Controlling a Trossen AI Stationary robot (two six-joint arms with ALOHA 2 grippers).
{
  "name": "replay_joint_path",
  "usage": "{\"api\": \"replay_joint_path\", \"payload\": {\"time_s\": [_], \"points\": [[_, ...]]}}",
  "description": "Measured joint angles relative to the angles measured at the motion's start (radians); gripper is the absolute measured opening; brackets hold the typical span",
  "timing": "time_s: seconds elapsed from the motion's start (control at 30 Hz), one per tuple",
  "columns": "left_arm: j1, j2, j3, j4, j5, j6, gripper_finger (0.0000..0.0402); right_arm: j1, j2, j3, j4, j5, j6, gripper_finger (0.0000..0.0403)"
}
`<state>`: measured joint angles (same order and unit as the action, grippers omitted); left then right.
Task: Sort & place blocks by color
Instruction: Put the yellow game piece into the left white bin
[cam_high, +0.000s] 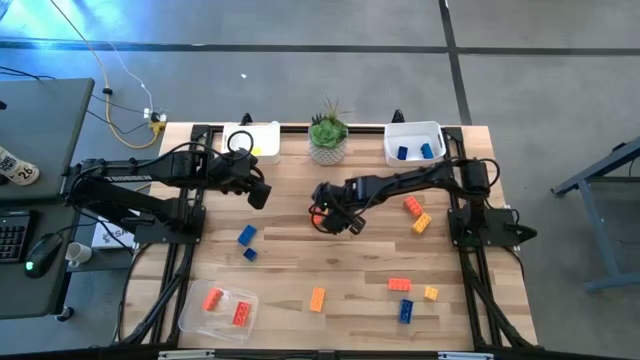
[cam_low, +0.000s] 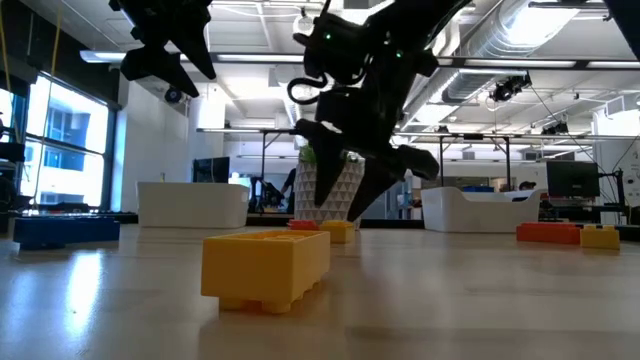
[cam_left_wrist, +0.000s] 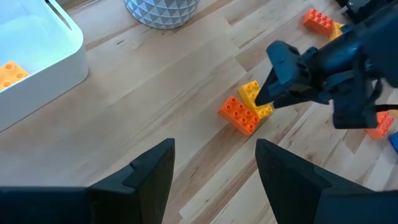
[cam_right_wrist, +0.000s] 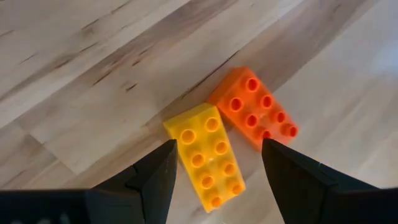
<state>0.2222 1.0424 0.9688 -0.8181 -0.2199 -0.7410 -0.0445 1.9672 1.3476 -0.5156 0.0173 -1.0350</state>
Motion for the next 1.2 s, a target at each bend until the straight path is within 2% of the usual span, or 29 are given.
{"api": "replay_joint_path", "payload": {"time_s": [0.67,0.77,0.97,1.2], "points": [[-0.002,0.000,0.000,-0.001,0.004,0.000,0.0211,-0.075,0.077,0.004,-0.010,-0.050,0.046,0.0218],[-0.003,0.000,0.000,-0.001,0.003,0.003,0.0211,-0.080,0.078,0.004,-0.010,-0.070,0.089,0.0193],[-0.003,0.000,0.000,-0.001,0.003,0.003,0.0211,-0.078,0.079,0.003,-0.021,-0.064,0.102,0.0108],[-0.002,0.000,0.000,-0.001,0.000,0.019,0.0211,-0.070,0.080,0.003,-0.038,-0.034,0.215,0.0108]]}}
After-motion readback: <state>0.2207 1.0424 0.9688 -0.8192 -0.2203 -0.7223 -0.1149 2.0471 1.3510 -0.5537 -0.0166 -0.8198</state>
